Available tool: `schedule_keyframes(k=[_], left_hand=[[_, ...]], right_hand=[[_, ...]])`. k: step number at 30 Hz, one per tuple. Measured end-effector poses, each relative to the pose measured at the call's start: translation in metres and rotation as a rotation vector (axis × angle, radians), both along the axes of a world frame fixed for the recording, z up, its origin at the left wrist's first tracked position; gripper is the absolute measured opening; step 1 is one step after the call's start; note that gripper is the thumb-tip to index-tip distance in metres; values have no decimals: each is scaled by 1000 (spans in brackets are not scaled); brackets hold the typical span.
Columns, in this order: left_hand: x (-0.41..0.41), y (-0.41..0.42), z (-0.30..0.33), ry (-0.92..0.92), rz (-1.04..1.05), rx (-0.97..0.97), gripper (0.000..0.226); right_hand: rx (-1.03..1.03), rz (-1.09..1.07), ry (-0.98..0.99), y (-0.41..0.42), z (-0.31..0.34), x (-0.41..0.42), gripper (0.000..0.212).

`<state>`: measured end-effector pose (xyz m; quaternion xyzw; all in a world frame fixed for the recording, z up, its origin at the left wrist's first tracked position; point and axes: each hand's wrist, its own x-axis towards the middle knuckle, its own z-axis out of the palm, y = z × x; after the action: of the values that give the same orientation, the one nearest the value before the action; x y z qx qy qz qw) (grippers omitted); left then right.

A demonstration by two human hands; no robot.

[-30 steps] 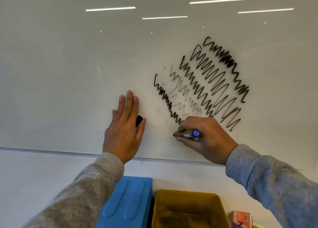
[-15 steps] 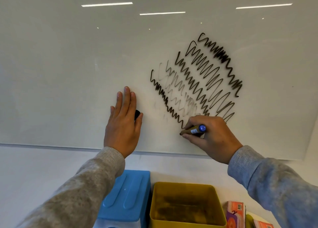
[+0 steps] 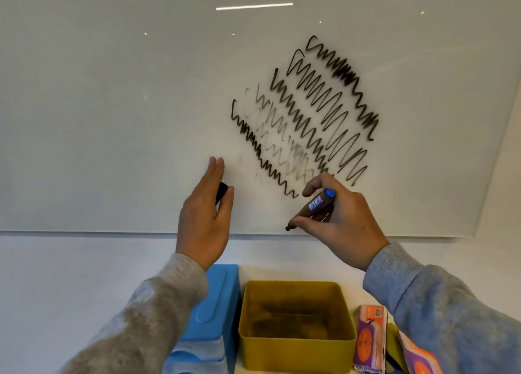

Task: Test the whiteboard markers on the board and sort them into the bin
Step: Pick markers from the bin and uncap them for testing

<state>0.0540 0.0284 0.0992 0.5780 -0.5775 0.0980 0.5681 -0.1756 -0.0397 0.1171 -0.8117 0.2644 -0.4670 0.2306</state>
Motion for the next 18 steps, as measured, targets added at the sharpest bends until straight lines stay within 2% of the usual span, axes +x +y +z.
schedule_keyframes(k=[6, 12, 15, 18], left_hand=[[-39, 21, -41, 236, -41, -2, 16], [-61, 44, -89, 408, -215, 194, 20], [-67, 59, -114, 649, -405, 275, 36], [-80, 76, -133, 849, -480, 367, 37]], right_hand=[[213, -11, -97, 22, -42, -8, 66], [315, -74, -134, 41, -94, -26, 72], [425, -74, -265, 57, -118, -37, 67], [560, -139, -429, 79, -141, -44, 61]])
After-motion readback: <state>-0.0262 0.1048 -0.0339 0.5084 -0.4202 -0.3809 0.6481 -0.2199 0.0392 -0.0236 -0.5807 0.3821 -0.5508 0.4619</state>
